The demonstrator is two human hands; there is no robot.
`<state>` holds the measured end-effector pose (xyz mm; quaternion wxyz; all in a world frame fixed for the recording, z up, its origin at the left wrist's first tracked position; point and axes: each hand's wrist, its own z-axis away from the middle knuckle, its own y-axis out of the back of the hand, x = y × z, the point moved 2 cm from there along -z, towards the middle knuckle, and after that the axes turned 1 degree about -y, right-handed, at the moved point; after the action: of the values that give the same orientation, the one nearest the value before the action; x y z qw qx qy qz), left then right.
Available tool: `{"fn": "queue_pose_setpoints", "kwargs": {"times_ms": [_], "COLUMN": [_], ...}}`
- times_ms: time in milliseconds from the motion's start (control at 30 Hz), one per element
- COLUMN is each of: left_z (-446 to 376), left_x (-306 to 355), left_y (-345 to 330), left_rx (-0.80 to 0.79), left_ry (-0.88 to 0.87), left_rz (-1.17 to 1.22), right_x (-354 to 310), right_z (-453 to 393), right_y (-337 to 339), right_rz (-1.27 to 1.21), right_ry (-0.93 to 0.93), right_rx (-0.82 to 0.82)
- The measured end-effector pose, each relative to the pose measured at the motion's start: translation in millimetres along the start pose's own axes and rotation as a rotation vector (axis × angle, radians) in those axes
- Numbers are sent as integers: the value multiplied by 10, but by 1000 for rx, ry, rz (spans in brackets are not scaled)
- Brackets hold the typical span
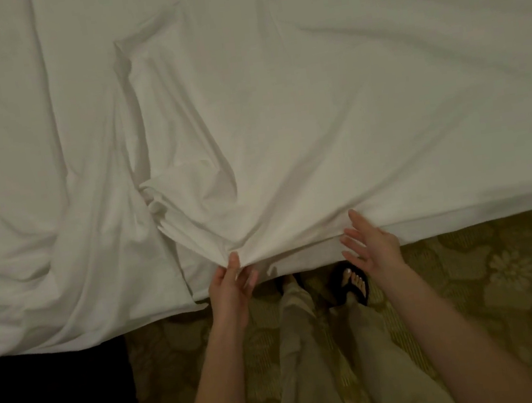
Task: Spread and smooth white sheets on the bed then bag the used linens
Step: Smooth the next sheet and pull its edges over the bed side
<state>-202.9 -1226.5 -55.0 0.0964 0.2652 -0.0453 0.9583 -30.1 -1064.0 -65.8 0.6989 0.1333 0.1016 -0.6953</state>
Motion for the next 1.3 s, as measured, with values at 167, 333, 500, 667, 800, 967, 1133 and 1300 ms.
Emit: {"fn": "queue_pose_setpoints", "kwargs": {"times_ms": [167,333,500,667,800,967,1133,1300], "left_z": [-196,-228,-168,18,125,103,244,191], "left_x": [70,-30,-200,-566,-752,-761,-967,-967], "left_y": [-131,-160,-426,-988,-979,-1028,-1515,-1338], "left_rx": [28,63,53,-17,52,24,-7,13], "left_ry": [34,-18,35,93,88,103,180,154], "left_rz": [127,229,348,349,307,218,202,136], "right_x": [-195,-160,-283,-310,-295,-328,-507,-721], "right_z": [-129,-180,-240,-345,-350,-286,-325,-396], "right_y": [-131,125,275,337,423,611,891,1035], "right_rz": [-54,-34,-92,-79,-81,-125,-154,-257], "right_ry": [37,34,33,26,0,44,121,51], "right_rx": [17,193,234,272,211,128,196,224]}}
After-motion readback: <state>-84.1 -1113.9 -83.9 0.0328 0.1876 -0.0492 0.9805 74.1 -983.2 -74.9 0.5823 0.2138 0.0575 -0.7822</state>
